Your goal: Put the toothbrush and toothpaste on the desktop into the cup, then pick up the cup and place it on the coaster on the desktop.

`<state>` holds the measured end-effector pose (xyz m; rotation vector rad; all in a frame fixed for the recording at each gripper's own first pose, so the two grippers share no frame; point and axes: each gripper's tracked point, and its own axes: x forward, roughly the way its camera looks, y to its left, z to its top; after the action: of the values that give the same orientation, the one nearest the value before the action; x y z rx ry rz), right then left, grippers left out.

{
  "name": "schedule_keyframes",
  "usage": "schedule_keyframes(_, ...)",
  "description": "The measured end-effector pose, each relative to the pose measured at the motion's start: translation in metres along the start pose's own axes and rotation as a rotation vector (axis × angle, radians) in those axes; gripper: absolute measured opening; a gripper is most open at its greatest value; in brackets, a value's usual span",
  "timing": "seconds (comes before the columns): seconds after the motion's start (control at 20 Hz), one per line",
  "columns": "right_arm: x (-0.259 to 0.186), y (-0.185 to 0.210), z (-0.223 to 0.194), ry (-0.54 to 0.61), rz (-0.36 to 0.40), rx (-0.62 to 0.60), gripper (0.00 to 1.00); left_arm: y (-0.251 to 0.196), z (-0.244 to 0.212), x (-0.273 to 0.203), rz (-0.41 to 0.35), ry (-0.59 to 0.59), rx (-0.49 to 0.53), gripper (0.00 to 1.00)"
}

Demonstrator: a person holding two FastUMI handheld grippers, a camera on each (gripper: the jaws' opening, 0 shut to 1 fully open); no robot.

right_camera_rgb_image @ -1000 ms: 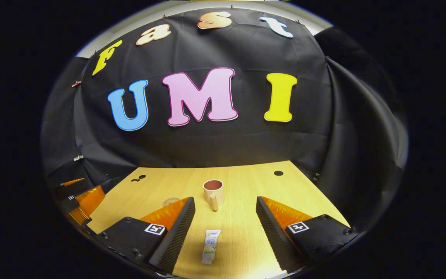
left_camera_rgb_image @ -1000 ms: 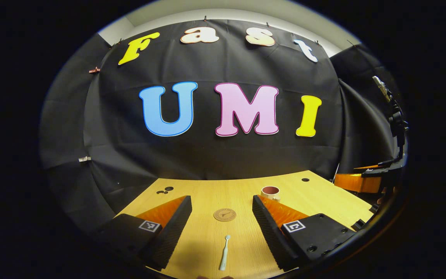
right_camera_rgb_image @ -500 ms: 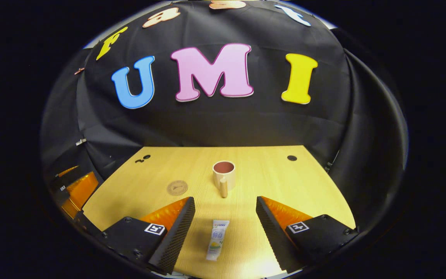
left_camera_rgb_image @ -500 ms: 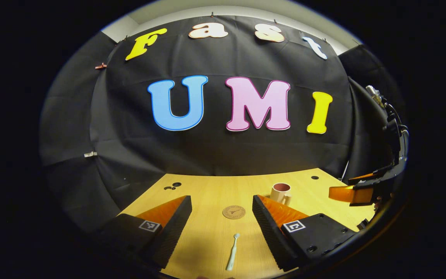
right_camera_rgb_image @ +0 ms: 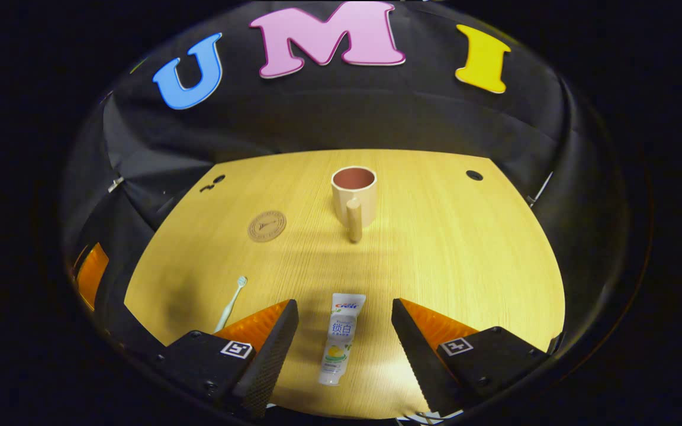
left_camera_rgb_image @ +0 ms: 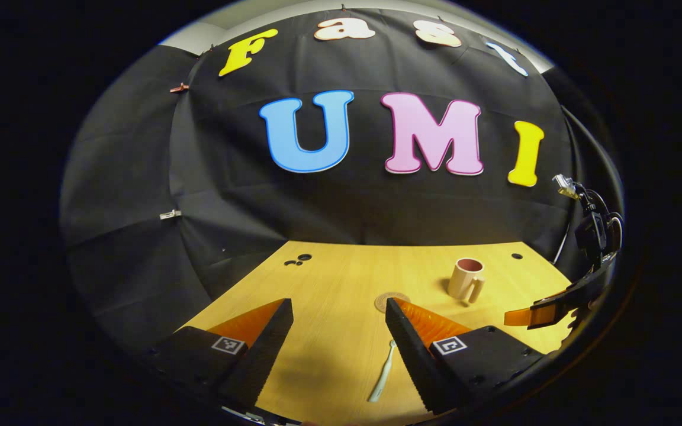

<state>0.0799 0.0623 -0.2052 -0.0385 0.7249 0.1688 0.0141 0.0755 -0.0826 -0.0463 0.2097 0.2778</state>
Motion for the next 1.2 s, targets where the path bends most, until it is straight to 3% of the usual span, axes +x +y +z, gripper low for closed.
schedule_keyframes(0.45, 0.052, -0.005, -0.057, 0.218, 0.003, -0.06, 0.98, 0.006, -0.027, 0.002, 0.095, 0.094, 0.016, 0.99)
schedule_keyframes(1.05, 0.069, 0.001, -0.09, 0.273, -0.019, -0.098, 0.97, -0.015, -0.041, 0.001, 0.05, 0.152, 0.058, 1.0)
schedule_keyframes(1.15, 0.069, 0.004, -0.09, 0.274, -0.025, -0.091, 0.92, -0.015, -0.039, 0.0, 0.044, 0.147, 0.056, 0.99)
schedule_keyframes(1.2, 0.07, 0.006, -0.09, 0.276, -0.025, -0.092, 0.72, -0.014, -0.04, 0.0, 0.041, 0.146, 0.055, 0.99)
